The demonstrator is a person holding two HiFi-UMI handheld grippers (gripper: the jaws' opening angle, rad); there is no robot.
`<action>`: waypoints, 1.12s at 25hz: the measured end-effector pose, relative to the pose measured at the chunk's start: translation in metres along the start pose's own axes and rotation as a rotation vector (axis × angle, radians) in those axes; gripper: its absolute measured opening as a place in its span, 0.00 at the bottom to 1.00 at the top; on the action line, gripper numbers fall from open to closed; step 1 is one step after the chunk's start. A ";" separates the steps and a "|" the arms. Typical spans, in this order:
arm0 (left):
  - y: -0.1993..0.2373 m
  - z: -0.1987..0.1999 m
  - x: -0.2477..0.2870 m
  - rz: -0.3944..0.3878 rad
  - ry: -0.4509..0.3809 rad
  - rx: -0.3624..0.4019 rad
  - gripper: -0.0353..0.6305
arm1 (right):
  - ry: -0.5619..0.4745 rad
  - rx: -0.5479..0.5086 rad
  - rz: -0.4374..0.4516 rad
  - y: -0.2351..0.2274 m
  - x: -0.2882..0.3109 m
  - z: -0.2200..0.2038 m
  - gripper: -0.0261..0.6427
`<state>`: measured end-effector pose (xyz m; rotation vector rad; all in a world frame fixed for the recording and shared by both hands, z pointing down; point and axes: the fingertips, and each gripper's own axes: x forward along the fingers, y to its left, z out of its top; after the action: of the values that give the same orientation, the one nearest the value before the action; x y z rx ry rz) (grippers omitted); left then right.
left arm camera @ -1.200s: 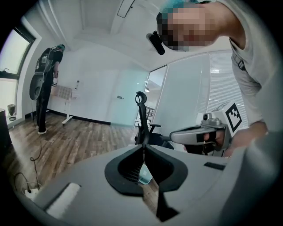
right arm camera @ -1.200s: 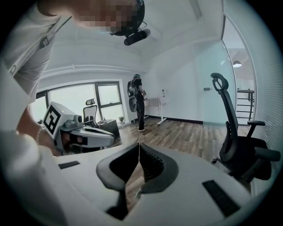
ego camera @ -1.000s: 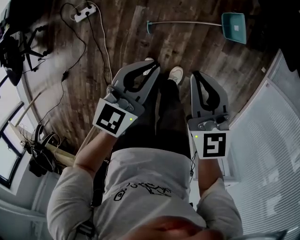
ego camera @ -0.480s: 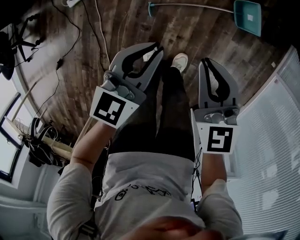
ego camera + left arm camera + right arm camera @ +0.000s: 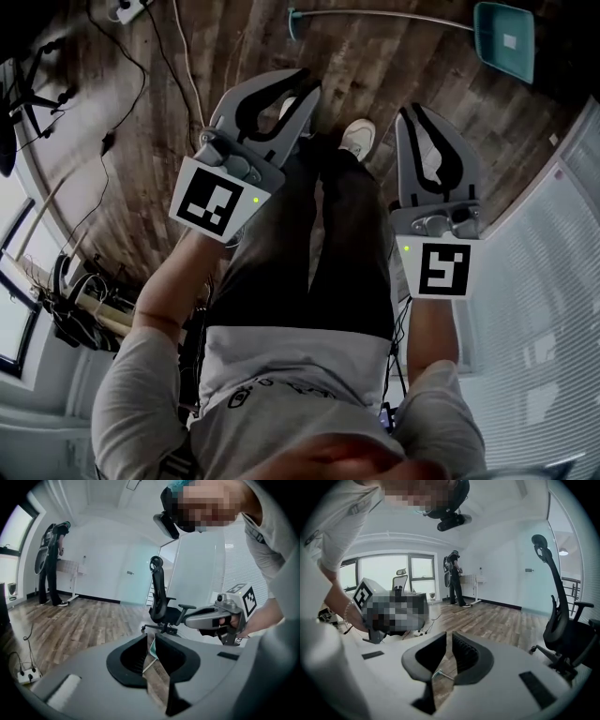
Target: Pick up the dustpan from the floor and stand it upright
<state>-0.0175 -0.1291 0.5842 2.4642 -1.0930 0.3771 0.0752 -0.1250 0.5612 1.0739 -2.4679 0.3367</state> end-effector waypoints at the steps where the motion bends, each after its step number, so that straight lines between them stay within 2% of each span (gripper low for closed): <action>1: 0.005 -0.007 0.006 -0.003 -0.001 0.007 0.10 | -0.001 -0.006 -0.001 -0.003 0.006 -0.008 0.05; 7: 0.034 -0.045 0.037 0.006 0.003 0.087 0.15 | 0.000 -0.014 0.019 -0.014 0.045 -0.050 0.07; 15: 0.077 -0.107 0.073 0.006 0.019 0.091 0.17 | 0.018 -0.045 0.076 -0.025 0.104 -0.105 0.10; 20: 0.106 -0.149 0.096 0.013 0.036 0.130 0.18 | 0.018 -0.067 0.103 -0.039 0.144 -0.143 0.12; 28: 0.137 -0.218 0.131 0.007 0.049 0.135 0.23 | 0.035 -0.078 0.199 -0.043 0.193 -0.210 0.15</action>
<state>-0.0513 -0.1919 0.8635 2.5543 -1.0883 0.5271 0.0494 -0.1970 0.8389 0.7858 -2.5394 0.3135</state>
